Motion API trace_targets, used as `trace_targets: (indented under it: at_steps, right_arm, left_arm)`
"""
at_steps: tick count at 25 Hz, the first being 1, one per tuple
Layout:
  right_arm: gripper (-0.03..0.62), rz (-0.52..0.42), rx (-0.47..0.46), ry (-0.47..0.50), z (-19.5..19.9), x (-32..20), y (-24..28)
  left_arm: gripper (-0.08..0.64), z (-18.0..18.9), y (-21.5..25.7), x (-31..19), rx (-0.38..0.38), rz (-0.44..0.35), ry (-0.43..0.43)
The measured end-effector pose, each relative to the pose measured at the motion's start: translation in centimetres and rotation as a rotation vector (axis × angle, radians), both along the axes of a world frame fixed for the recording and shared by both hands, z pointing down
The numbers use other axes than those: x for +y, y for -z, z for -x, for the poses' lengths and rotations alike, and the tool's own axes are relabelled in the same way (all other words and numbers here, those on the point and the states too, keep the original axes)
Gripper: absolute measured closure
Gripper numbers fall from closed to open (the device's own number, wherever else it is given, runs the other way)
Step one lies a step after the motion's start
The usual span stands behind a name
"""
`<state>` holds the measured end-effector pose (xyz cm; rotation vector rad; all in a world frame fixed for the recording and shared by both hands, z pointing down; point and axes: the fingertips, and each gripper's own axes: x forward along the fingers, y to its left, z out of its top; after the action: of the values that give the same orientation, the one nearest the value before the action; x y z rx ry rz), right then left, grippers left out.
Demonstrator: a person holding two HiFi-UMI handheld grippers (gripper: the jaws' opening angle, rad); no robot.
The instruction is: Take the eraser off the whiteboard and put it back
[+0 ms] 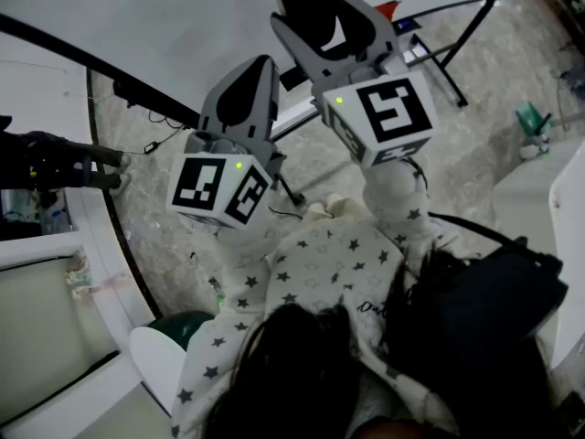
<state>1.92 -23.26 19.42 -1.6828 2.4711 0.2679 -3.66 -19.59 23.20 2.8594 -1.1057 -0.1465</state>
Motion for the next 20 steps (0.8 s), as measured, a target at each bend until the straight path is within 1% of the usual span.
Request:
trace_targets:
  at_steps: [10, 16, 20]
  right_arm:
    - [0.33, 0.008, -0.002, 0.005, 0.19, -0.27, 0.03]
    - [0.33, -0.005, -0.006, 0.019, 0.45, -0.54, 0.45]
    - [0.33, -0.014, -0.007, 0.034, 0.8, -0.29, 0.73]
  left_arm:
    - [0.558, -0.04, 0.07, -0.13, 0.019, 0.011, -0.006]
    - [0.559, 0.26, 0.04, -0.54, 0.026, 0.004, -0.001]
    - [0.558, 0.55, 0.31, -0.46, 0.024, -0.014, 0.012]
